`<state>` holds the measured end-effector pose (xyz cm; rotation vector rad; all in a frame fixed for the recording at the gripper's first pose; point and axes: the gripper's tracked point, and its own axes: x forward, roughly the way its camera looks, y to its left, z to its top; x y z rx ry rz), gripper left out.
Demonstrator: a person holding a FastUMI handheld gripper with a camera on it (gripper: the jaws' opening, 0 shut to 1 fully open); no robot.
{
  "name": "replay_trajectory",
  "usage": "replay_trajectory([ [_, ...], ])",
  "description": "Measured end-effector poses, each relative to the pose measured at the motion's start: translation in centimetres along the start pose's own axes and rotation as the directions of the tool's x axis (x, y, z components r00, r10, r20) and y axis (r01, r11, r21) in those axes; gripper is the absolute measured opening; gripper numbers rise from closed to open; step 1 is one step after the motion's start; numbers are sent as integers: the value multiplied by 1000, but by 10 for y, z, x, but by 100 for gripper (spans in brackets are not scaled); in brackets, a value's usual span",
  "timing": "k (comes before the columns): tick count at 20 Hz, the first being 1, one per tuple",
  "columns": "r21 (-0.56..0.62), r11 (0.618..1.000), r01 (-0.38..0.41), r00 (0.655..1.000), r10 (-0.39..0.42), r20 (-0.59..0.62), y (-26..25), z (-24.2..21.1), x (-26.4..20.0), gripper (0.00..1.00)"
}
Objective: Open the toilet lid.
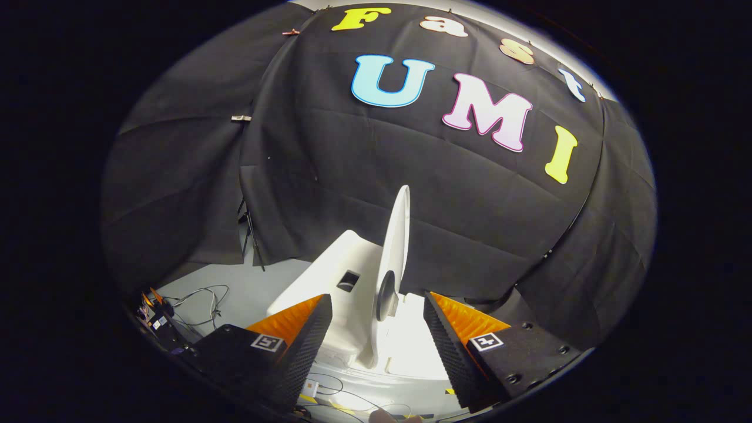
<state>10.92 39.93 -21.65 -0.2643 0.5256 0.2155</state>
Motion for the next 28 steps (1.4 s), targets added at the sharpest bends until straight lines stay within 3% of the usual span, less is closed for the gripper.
replay_trajectory([
  [6,61,998,-14,996,8,94,-20,34,-30,99],
  [13,126,992,-21,972,-9,234,-78,78,-82,98],
  [24,178,984,-7,928,-60,367,-185,75,-142,98],
  [28,219,975,36,919,-118,375,-227,64,-148,99],
])
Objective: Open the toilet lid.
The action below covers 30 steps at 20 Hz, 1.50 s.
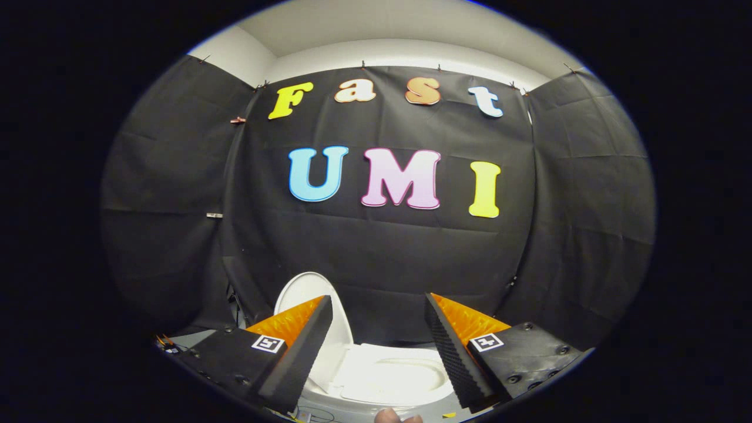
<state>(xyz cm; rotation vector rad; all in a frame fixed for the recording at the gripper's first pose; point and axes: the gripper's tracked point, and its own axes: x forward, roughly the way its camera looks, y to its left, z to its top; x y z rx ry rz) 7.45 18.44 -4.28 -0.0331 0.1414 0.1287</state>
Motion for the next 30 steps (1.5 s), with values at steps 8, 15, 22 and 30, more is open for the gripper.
replay_trajectory([
  [8,21,994,104,994,-104,24,-60,-1,-13,99],
  [15,19,994,110,994,-110,22,-78,-15,-23,99],
  [22,25,997,74,997,-74,23,-86,-23,-33,99],
  [30,32,999,42,999,-43,24,-83,-24,-42,98],
])
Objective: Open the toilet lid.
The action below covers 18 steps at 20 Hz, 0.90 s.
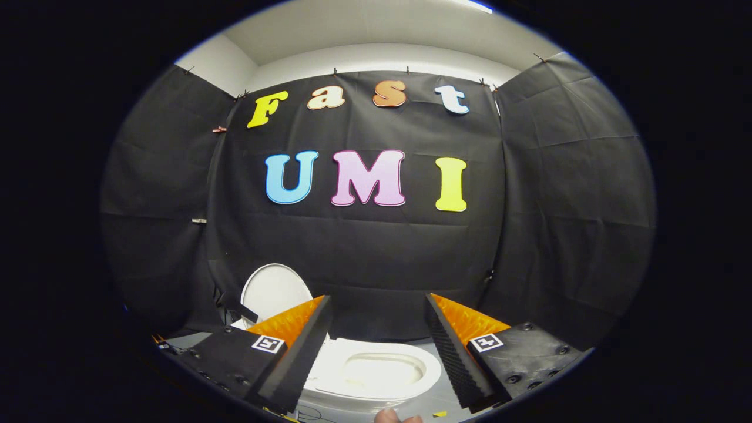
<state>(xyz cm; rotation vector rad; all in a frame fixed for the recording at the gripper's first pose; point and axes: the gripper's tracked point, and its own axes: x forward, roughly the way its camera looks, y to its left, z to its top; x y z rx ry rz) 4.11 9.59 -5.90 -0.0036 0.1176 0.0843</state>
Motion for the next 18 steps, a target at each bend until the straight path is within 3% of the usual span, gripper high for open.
replay_trajectory([
  [18,22,999,35,999,-35,12,-15,4,-7,98],
])
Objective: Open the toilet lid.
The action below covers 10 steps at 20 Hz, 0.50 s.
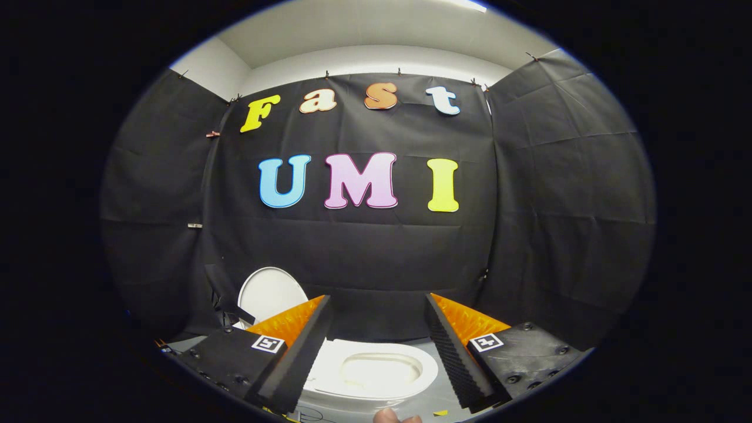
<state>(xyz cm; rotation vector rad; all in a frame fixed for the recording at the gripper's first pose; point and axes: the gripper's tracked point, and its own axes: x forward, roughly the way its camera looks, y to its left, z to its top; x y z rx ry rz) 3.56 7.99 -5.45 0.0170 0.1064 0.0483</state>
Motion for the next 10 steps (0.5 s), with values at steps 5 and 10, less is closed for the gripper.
replay_trajectory([
  [5,2,1000,2,1000,-2,-29,1,-11,4,99],
  [10,-5,1000,6,1000,-6,-15,0,-6,3,99],
])
